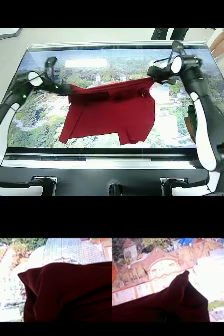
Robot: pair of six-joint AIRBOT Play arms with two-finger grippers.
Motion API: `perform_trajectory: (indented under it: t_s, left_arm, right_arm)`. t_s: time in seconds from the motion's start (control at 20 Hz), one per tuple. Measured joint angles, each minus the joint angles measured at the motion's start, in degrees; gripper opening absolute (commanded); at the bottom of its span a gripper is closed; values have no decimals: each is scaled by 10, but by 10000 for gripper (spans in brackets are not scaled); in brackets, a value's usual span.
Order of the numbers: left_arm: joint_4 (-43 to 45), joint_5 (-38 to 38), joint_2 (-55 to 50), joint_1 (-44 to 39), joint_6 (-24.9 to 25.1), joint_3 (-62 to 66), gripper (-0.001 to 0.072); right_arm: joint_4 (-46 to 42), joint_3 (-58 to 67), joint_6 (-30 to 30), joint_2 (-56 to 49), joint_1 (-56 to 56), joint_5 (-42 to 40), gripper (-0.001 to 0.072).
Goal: Fold the shirts.
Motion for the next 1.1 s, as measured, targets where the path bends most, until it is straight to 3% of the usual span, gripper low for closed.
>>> perform_trajectory:
  t_s: [0.05, 0.2, 0.45, 0.55, 0.95, 1.1]
  left_arm:
    - [-5, -10, -10, 1, 0, 1, 616]
    - [-17, -69, -25, 20, 10, 41, 596]
    - [-9, -210, 3, 106, 11, 36, 588]
    - [-27, -231, 34, 132, 16, -39, 497]
    - [-110, -172, 126, 183, 106, -358, 492]
    - [-137, -126, 131, 179, 122, -398, 430]
  right_arm:
    - [4, 1, 5, -8, -1, 0, 329]
    - [32, 18, -18, -9, -18, 32, 546]
    - [67, 6, -135, 13, -113, 223, 531]
    - [90, -54, -169, 26, -146, 288, 530]
    - [171, -297, -237, 81, -178, 270, 532]
    - [181, -321, -248, 85, -181, 247, 533]
